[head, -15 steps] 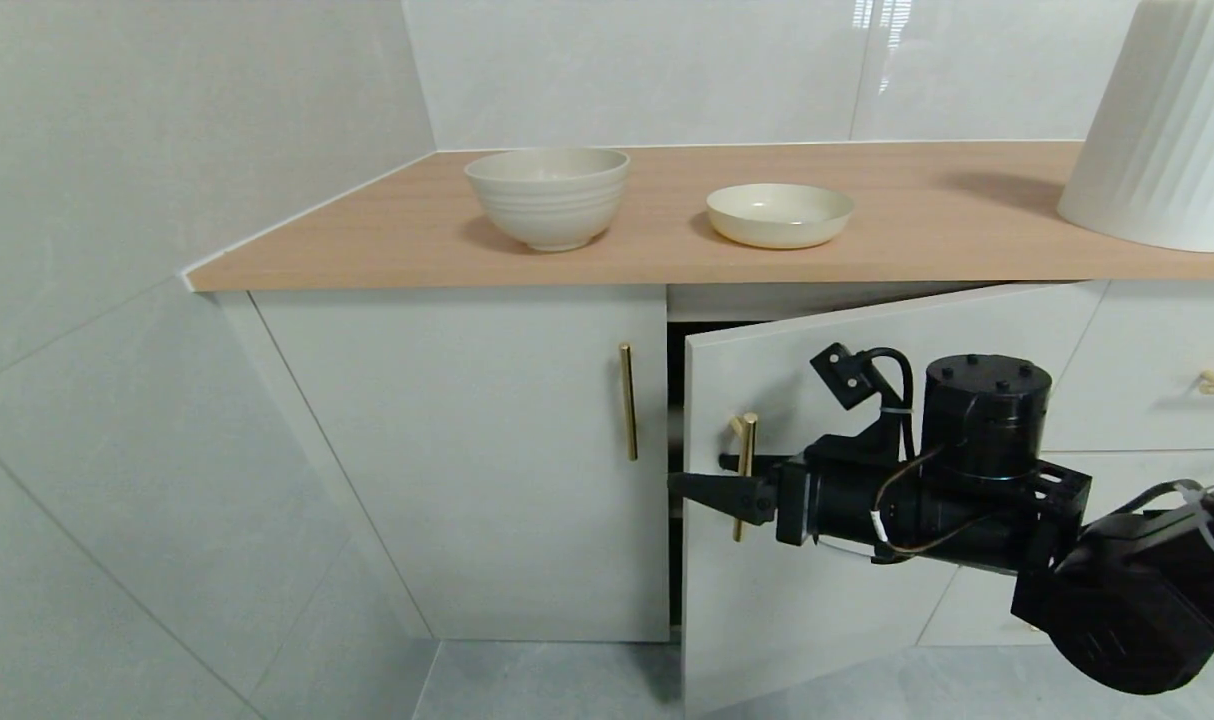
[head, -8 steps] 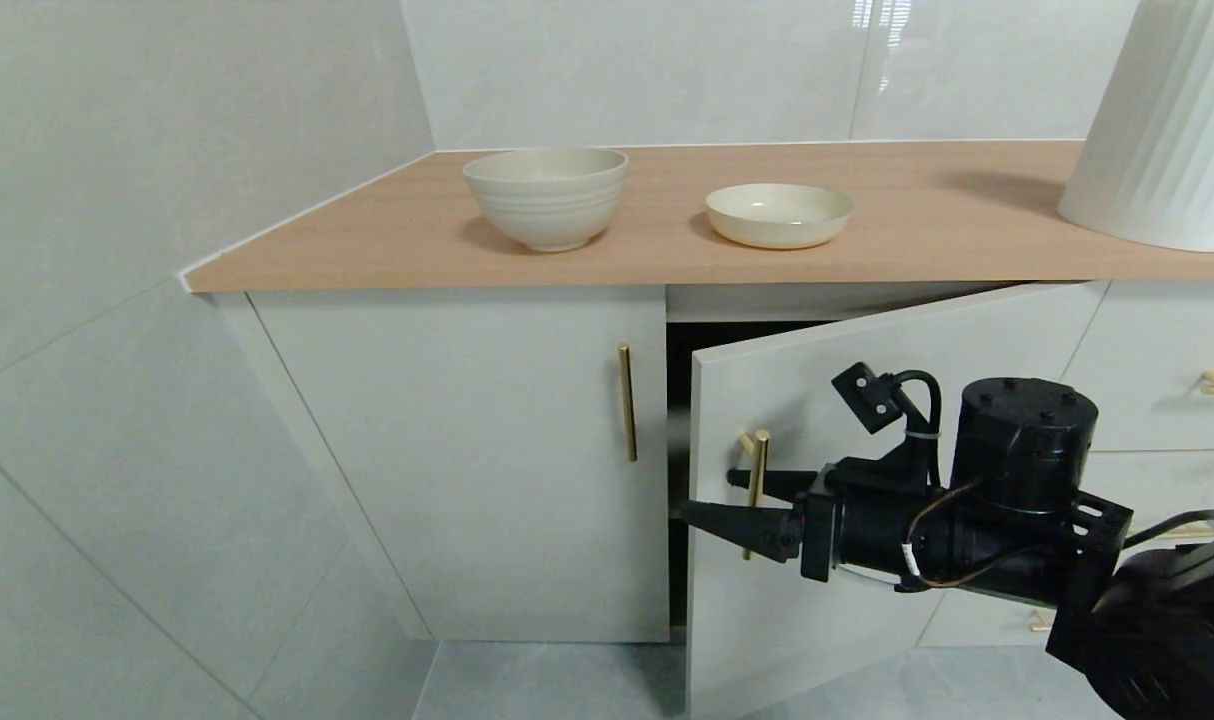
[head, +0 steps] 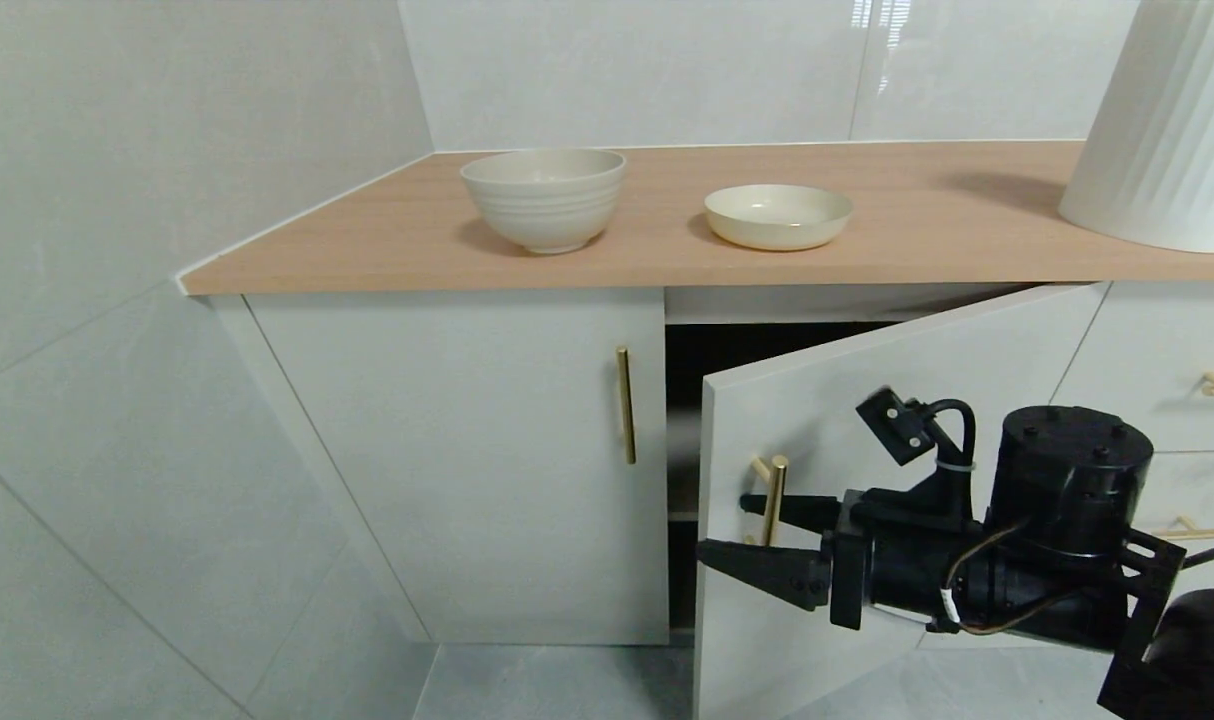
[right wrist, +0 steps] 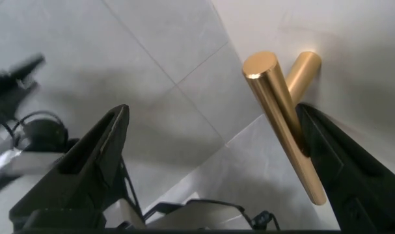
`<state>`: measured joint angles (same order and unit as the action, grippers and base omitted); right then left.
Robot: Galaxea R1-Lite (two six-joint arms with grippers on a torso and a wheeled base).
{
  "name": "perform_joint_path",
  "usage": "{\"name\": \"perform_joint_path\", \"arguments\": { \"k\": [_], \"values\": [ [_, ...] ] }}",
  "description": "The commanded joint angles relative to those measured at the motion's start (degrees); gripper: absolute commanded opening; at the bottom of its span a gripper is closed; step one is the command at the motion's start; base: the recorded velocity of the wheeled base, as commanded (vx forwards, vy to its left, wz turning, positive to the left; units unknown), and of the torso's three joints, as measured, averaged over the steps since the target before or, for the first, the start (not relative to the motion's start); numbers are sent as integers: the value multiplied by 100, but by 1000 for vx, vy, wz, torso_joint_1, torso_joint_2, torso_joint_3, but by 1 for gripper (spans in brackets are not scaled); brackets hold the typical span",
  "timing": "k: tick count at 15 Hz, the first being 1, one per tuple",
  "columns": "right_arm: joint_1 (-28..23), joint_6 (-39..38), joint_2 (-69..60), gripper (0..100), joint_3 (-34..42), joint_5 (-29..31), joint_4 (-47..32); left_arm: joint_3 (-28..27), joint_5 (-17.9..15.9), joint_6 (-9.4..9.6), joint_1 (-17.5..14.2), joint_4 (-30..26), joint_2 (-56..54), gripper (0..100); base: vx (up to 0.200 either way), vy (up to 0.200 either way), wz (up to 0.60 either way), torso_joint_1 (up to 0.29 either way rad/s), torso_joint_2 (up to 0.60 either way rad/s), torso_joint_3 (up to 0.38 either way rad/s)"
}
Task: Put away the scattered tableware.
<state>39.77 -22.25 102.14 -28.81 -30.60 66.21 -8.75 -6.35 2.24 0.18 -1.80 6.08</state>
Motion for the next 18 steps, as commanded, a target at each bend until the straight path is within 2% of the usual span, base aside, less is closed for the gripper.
{"name": "perform_joint_path", "arguments": {
  "k": [1,3,4,5,6,7,8,9,10,11,12,13,15,16,18],
  "values": [
    [66,-25,-177,100,305,-25,173,-1427,-745,-13,34,-39,2301,100,0,0,0,0,0,0],
    [66,-25,-221,100,288,-25,208,-2131,-1193,4,43,22,3628,100,0,0,0,0,0,0],
    [66,-25,-221,100,288,-25,208,-2175,-1211,4,52,40,3725,100,0,0,0,0,0,0],
    [128,-25,-221,100,314,-16,208,-2394,-1281,4,333,488,4674,100,0,0,0,0,0,0],
    [128,-25,-213,100,341,-16,208,-2412,-1281,4,632,840,5166,100,0,0,0,0,0,0],
    [128,-25,-177,100,358,-16,208,-2412,-1272,-5,1063,1182,5579,100,0,0,0,0,0,0],
    [128,-25,-169,100,358,-16,208,-2412,-1255,-22,1555,1499,5966,0,0,0,0,0,0,0],
    [128,-25,-177,100,358,-16,208,-2412,-1255,-22,1968,1806,6379,0,0,0,0,0,0,0],
    [128,-25,-177,100,358,1,208,-2429,-1246,-22,2205,2123,6748,0,0,0,0,0,0,0],
    [128,-25,-177,100,367,10,208,-2429,-1246,-40,2364,2615,7170,0,0,0,0,0,0,0],
    [119,-25,-177,100,367,10,217,-2429,-1246,-57,2407,2844,7372,0,0,0,0,0,0,0],
    [110,-16,-204,100,367,63,217,-2429,-1237,-101,2425,3353,7856,0,0,0,0,0,0,0],
    [110,-16,-213,100,358,221,217,-2421,-1255,-295,2478,4171,8497,0,0,0,0,0,0,0],
    [110,-16,-230,100,358,265,217,-2429,-1272,-514,2610,4803,9042,0,0,0,0,0,0,0],
    [110,-16,-300,100,358,300,217,-2561,-1430,-963,2882,5568,9710,0,0,0,0,0,0,0]
  ]
}}
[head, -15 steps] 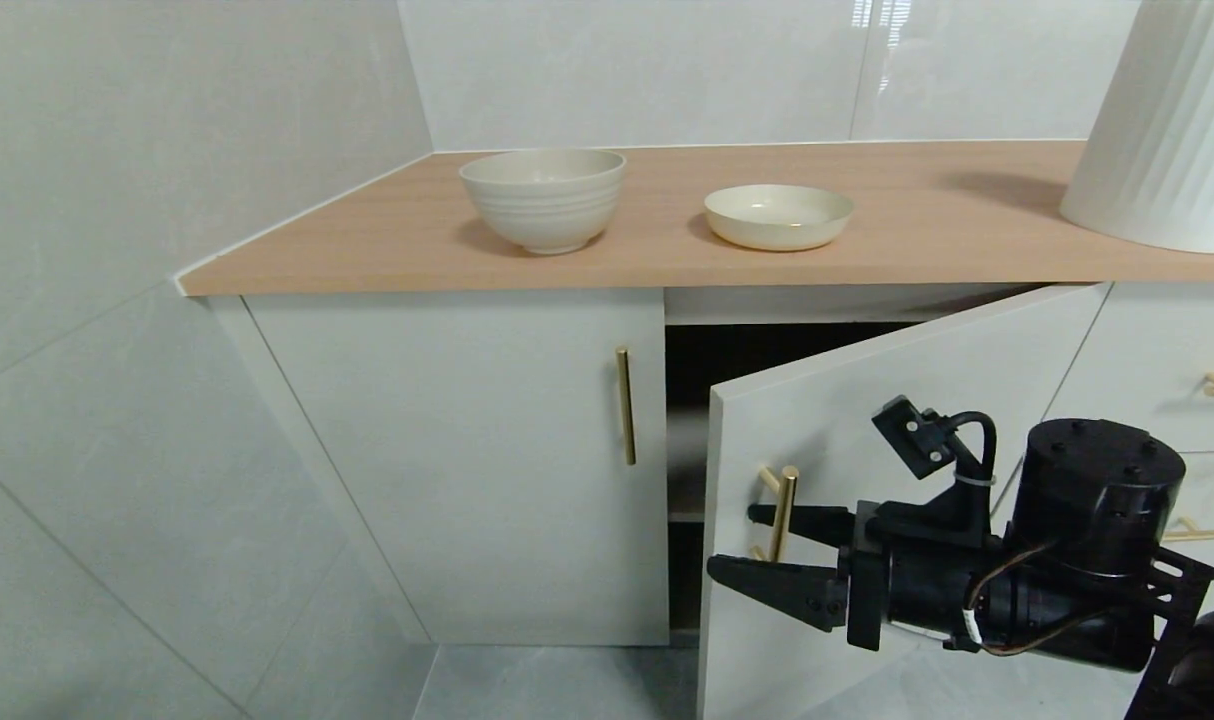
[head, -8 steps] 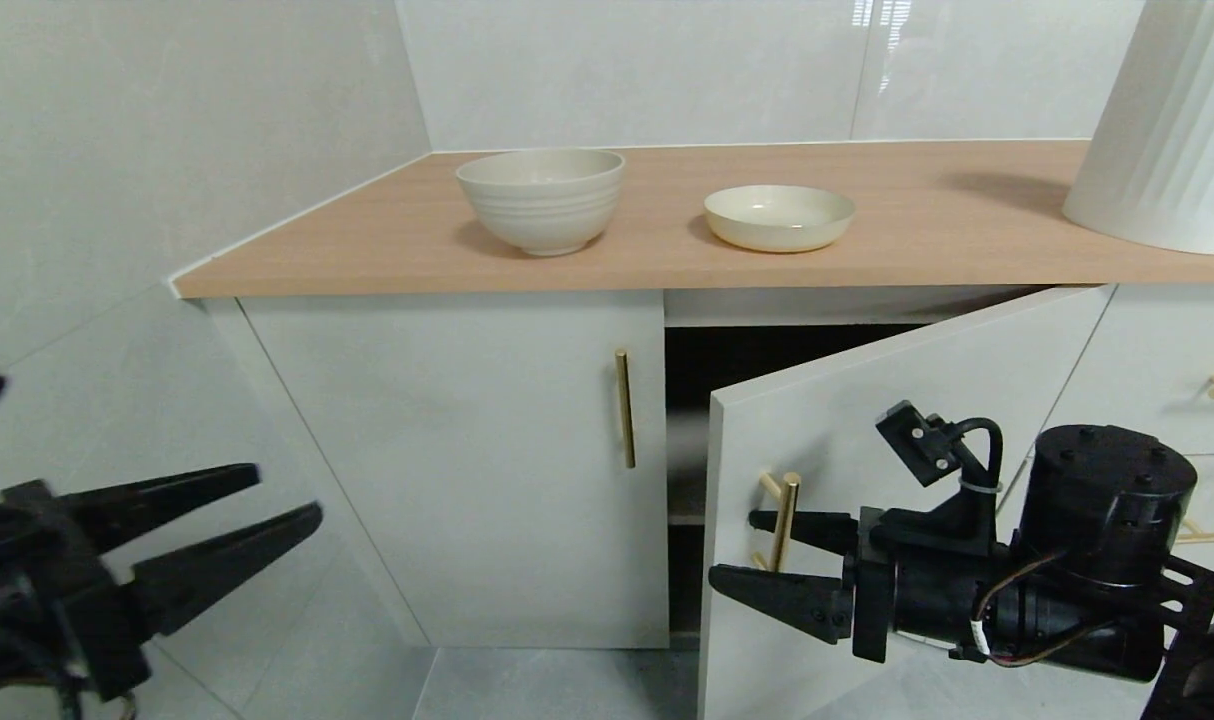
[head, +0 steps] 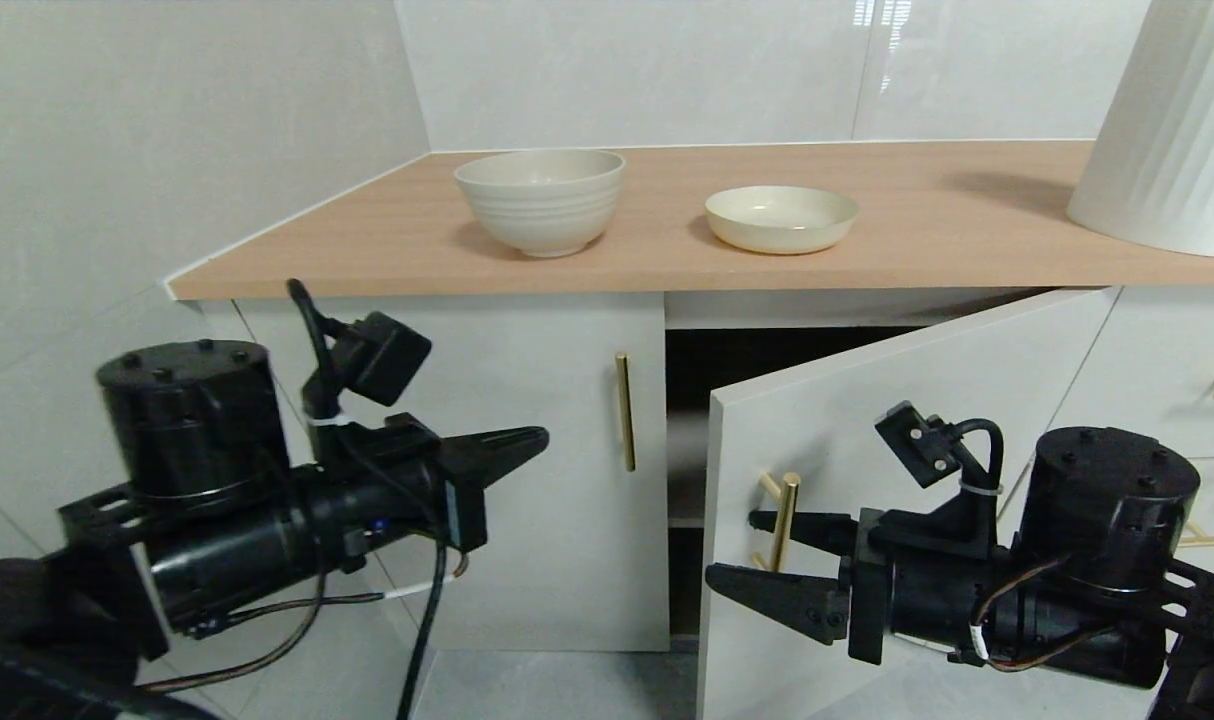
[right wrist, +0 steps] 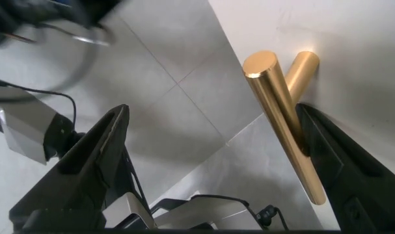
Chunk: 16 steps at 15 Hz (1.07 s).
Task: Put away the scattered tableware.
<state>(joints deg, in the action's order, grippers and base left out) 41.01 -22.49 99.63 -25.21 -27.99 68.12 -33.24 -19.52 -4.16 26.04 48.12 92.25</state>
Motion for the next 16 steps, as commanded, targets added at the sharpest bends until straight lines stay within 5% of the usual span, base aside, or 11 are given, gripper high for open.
{"name": "perform_joint_path", "arguments": {
  "k": [1,3,9,12,14,16],
  "values": [
    [-14,8,-58,100,7,74,26,-174,-246,-490,411,910,1357,0,0,0,0,0,0,0],
    [-14,8,-49,100,7,127,26,-429,-333,-718,613,1156,1823,0,0,0,0,0,0,0],
    [-76,8,-93,100,7,320,26,-1035,-298,-903,1290,1165,2491,0,0,0,0,0,0,0],
    [-111,8,-146,100,34,329,17,-1281,-342,-1008,1325,1174,2685,0,0,0,0,0,0,0],
    [-313,8,-181,100,192,382,26,-1255,-456,-1439,1369,1174,2430,0,0,0,0,0,0,0],
    [-436,17,-322,100,491,567,26,-1237,-694,-1509,1378,1174,2254,0,0,0,0,0,0,0]
  ]
}}
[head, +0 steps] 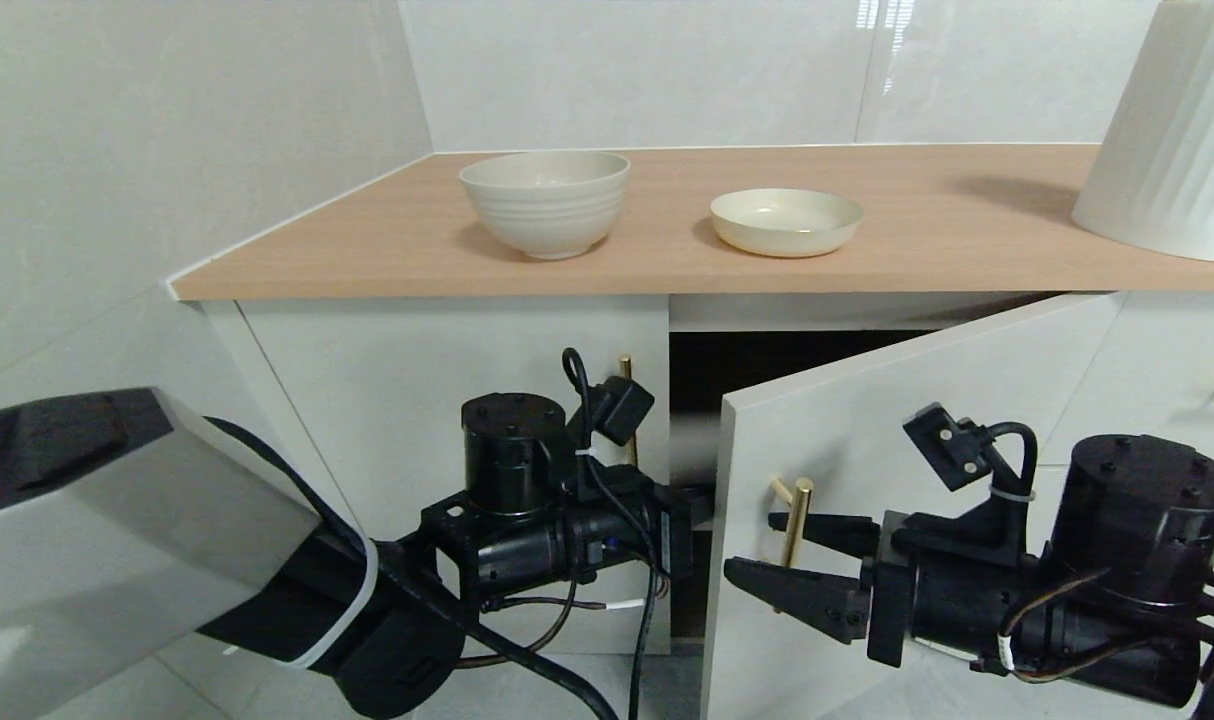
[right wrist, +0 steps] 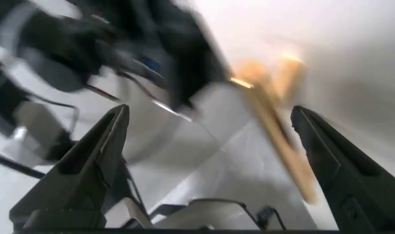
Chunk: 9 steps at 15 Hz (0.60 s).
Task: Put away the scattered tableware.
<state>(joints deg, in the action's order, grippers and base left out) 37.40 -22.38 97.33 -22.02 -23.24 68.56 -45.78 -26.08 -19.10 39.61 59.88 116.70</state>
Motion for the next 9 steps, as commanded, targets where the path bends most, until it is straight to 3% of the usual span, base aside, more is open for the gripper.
{"name": "perform_joint_path", "arguments": {
  "k": [1,4,8,9],
  "values": [
    [-75,15,-127,100,259,135,-18,25,-56,-15,21,-3,-209,0,0,0,0,0,0,0],
    [-66,533,-214,100,1077,698,-18,157,-64,-15,100,-3,-288,0,0,0,0,0,0,0],
    [-66,806,-1014,100,1367,1058,-62,130,-73,-15,161,-11,-288,0,0,0,0,0,0,0],
    [-66,1017,-1058,100,1516,1849,-62,104,-64,-23,258,-11,-192,0,0,0,0,0,0,0]
  ]
}}
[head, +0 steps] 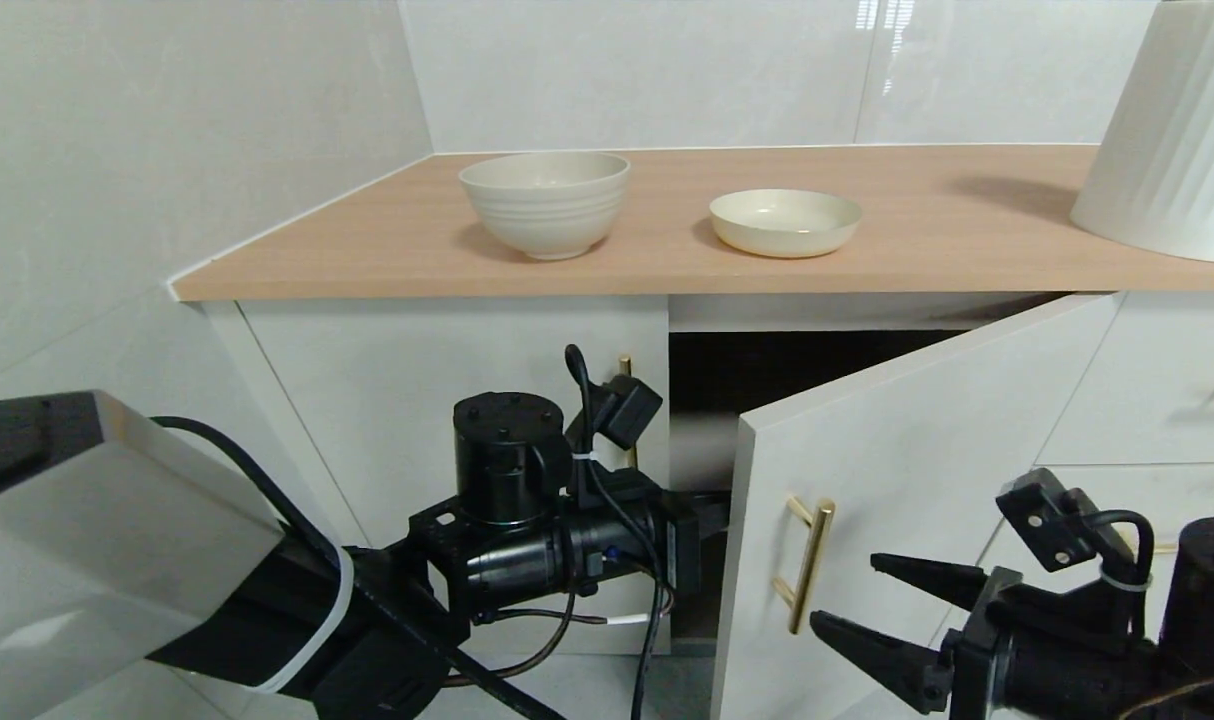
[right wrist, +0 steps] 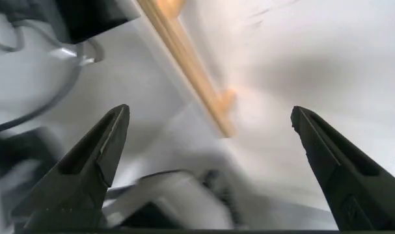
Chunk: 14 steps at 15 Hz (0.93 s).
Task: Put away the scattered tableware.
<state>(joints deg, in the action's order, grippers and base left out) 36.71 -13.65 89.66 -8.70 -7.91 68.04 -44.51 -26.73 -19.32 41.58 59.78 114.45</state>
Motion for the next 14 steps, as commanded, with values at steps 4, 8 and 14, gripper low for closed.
{"name": "perform_joint_path", "arguments": {
  "k": [4,8,14],
  "values": [
    [12,152,-283,100,176,1081,-80,-163,19,-1,113,-2,263,0,0,0,0,0,0,0],
    [12,144,-423,100,141,1081,-344,-199,10,-1,131,-2,263,0,0,0,0,0,0,0],
    [3,100,-828,100,150,888,-396,-700,-42,-160,280,-46,658,0,-133,0,0,2,2,2]
  ]
}}
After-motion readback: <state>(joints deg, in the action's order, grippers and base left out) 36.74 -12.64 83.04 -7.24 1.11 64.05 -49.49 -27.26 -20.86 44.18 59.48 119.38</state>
